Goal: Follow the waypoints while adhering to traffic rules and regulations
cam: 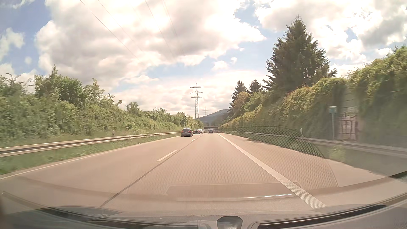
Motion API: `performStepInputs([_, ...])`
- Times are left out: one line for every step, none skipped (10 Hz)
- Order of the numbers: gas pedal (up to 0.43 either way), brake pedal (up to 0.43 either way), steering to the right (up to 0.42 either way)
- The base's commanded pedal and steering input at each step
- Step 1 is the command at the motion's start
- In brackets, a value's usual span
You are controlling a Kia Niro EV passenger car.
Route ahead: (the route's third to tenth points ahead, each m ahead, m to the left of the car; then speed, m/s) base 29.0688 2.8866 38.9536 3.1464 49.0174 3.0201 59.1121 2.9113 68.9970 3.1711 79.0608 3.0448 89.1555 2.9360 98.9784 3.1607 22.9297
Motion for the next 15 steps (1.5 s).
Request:
performStepInputs([0.150, 0.000, 0.000])
performStepInputs([0.150, 0.000, 0.000])
performStepInputs([0.150, 0.000, 0.000])
performStepInputs([0.150, 0.000, 0.000])
performStepInputs([0.150, 0.000, 0.000])
performStepInputs([0.150, 0.000, 0.000])
performStepInputs([0.150, 0.000, 0.000])
performStepInputs([0.150, 0.000, 0.000])
performStepInputs([0.150, 0.000, 0.000])
performStepInputs([0.150, 0.000, 0.000])
performStepInputs([0.150, 0.000, 0.000])
performStepInputs([0.150, 0.000, 0.000])
performStepInputs([0.150, 0.000, 0.000])
performStepInputs([0.150, 0.000, 0.000])
performStepInputs([0.150, 0.000, 0.000])
